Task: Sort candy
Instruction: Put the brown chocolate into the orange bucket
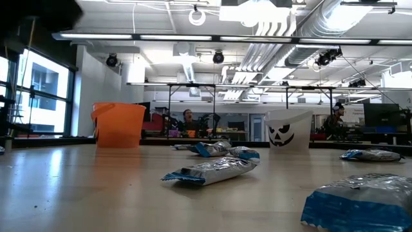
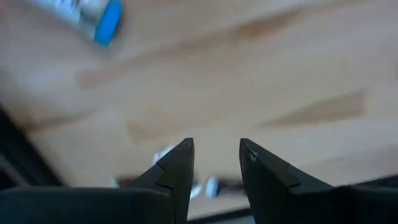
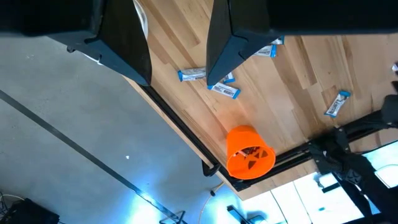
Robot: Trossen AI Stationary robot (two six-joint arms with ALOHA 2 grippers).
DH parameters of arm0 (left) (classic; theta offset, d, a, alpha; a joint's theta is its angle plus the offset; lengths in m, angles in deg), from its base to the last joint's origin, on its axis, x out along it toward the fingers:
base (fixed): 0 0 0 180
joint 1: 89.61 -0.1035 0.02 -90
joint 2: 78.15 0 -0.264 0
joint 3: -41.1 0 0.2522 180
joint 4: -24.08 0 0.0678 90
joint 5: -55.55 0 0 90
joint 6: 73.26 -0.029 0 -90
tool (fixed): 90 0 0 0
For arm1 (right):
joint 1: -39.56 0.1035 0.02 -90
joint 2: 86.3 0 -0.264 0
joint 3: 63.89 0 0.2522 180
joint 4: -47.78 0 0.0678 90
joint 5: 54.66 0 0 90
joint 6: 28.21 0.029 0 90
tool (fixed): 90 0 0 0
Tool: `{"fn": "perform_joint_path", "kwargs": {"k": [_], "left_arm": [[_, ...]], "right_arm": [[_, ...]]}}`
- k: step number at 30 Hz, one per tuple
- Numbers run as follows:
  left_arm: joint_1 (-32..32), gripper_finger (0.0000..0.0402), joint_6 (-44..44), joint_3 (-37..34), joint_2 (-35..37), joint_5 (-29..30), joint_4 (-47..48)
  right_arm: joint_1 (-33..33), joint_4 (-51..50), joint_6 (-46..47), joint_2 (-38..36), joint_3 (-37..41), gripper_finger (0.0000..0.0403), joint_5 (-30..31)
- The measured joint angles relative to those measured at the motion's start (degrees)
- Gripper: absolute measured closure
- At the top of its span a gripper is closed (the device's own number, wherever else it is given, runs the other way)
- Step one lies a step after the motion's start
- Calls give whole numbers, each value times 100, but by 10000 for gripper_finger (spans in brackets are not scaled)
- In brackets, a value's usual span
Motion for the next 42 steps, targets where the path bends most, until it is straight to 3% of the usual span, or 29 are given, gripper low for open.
{"fn": "perform_joint_path", "kwargs": {"k": [5,16,26,37,42], "left_arm": [[726,285,647,0,-35,-284,-179],[1979,285,1955,0,-615,417,-1102],[2097,278,2466,0,-1299,461,-1342],[2123,263,2573,-2,-1356,437,-889],[2105,263,2576,-279,-1399,427,-1321]], "right_arm": [[-1,1,0,2,-2,253,0],[1,-1,0,0,0,253,0],[-1,1,0,2,-2,253,0],[1,1,0,2,0,253,0],[-1,1,0,0,0,253,0]]}}
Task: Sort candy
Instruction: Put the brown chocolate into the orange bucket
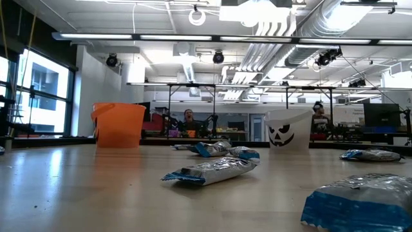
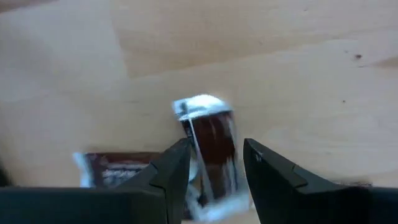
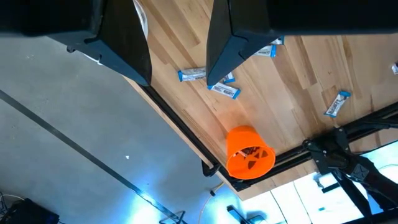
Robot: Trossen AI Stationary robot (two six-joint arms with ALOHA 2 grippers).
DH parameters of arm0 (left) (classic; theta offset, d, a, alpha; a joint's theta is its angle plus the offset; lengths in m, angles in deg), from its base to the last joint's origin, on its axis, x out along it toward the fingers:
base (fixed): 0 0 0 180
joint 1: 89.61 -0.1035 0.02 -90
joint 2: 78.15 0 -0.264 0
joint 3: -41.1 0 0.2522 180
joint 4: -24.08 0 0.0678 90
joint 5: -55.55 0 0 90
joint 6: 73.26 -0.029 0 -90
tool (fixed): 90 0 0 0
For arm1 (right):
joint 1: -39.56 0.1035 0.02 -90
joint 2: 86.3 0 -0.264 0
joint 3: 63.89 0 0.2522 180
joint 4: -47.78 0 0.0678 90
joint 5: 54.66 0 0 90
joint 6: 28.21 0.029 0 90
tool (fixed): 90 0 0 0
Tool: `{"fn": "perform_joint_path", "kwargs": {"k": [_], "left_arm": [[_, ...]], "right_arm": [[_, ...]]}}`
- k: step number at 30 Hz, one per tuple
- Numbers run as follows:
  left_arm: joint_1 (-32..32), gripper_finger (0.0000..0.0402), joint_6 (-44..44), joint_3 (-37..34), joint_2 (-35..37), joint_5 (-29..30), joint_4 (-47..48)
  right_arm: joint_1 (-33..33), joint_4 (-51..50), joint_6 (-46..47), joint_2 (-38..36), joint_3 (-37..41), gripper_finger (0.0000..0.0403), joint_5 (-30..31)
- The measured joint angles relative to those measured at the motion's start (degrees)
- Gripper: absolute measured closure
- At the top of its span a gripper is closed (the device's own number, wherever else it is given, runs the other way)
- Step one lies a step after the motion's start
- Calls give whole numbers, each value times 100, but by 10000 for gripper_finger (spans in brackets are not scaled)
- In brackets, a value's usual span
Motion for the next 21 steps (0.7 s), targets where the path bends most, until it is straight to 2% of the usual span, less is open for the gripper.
{"fn": "perform_joint_path", "kwargs": {"k": [5,11,21], "left_arm": [[-81,263,6,-423,16,12,-892],[-148,269,-39,-519,32,-8,-960],[-146,341,-77,-530,20,82,-920]], "right_arm": [[2,0,0,2,-1,253,0],[2,-2,0,1,-1,253,-1],[1,-1,0,1,0,253,0]]}}
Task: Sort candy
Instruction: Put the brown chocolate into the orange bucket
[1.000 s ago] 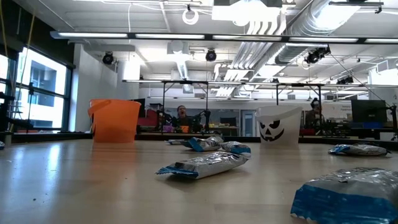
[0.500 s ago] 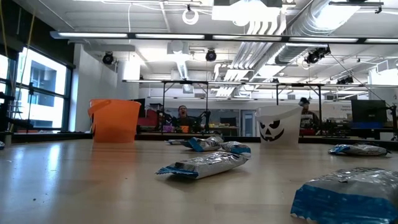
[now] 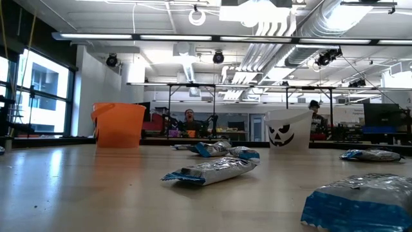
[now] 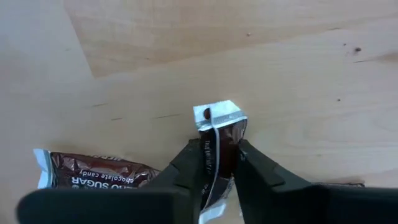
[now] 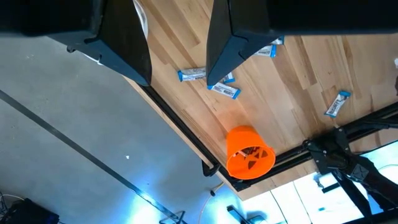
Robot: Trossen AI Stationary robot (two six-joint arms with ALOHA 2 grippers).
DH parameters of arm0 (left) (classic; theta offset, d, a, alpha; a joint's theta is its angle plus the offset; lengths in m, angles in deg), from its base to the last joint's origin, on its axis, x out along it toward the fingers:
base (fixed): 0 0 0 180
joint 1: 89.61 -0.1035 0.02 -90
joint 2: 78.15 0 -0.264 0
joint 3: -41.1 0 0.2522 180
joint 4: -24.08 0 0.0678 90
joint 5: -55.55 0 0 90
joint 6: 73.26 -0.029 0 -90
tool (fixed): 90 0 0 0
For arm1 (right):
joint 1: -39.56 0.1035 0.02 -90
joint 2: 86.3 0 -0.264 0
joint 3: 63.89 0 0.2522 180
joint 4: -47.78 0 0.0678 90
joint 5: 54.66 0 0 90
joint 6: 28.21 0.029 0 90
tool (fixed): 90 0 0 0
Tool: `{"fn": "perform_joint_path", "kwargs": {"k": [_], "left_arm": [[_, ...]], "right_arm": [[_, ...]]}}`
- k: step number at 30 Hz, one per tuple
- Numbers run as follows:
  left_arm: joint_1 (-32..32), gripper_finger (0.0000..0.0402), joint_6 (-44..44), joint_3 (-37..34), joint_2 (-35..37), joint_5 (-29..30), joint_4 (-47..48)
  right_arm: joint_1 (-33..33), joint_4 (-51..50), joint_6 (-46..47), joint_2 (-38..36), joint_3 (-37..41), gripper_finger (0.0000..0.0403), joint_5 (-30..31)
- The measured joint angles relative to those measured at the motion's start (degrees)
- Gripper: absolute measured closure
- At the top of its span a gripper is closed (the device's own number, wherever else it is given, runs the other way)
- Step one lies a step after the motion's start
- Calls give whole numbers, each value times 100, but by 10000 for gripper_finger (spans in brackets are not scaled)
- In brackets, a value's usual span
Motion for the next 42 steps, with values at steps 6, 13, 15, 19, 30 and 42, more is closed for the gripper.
{"fn": "perform_joint_path", "kwargs": {"k": [6,13,15,19,30,42], "left_arm": [[-36,366,-277,-12,80,87,5],[-268,369,-639,-33,430,933,155],[-374,369,-815,-33,574,1055,248],[-725,369,-1199,-31,889,1286,499],[-2037,369,-2696,-20,2057,2699,1136],[-3917,369,-4863,-15,3304,3824,1476]], "right_arm": [[-1,1,0,-1,-2,253,0],[0,-1,0,0,0,253,0],[0,1,0,1,-2,253,0],[1,-1,0,-1,-2,253,0],[1,0,0,-1,-1,253,0],[0,0,0,-1,-2,253,0]]}}
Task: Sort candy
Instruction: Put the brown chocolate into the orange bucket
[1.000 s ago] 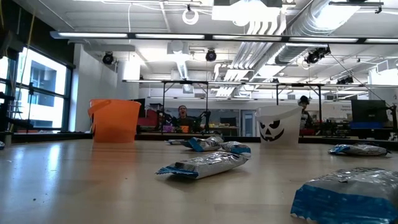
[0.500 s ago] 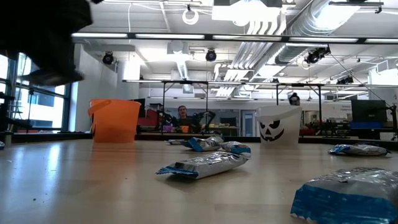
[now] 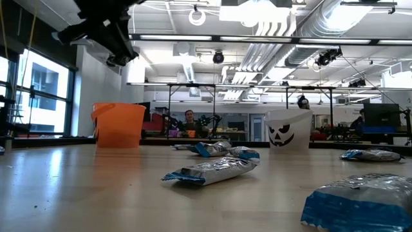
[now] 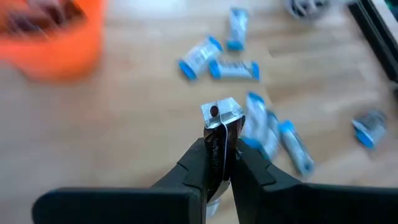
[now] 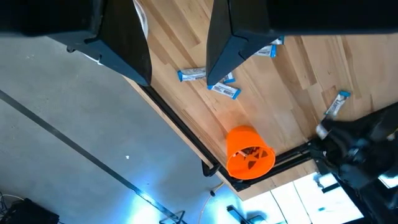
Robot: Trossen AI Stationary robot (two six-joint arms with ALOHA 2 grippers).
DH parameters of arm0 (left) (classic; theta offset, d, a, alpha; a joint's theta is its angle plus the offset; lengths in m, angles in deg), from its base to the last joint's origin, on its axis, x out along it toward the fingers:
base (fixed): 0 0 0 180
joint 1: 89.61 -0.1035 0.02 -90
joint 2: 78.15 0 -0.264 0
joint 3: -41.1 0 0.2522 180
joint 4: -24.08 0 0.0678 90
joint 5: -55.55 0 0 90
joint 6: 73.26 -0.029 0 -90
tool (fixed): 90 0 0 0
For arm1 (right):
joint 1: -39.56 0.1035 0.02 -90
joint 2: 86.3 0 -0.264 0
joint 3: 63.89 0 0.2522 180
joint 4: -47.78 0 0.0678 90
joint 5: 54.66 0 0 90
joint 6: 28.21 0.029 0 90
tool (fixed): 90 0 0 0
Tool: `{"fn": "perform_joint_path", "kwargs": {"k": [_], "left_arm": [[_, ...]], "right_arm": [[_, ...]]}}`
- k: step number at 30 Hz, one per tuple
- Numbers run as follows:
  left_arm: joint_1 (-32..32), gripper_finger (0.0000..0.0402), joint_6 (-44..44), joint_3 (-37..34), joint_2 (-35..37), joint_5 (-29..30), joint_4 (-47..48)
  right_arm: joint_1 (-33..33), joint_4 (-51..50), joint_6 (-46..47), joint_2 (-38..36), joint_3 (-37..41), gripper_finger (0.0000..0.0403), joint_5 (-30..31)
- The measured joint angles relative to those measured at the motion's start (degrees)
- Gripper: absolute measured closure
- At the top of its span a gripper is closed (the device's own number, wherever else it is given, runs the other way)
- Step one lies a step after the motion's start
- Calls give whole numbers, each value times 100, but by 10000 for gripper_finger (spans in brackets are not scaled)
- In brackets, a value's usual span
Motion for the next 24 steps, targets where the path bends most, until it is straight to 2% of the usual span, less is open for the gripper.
{"fn": "perform_joint_path", "kwargs": {"k": [9,18,24], "left_arm": [[-1939,369,-1954,4,300,-34,-8],[-4007,369,-3923,4,273,-900,-279],[-5083,369,-5069,4,257,-1540,-951]], "right_arm": [[0,0,0,1,0,253,0],[0,-1,-1,0,0,253,0],[-1,0,0,0,1,253,0]]}}
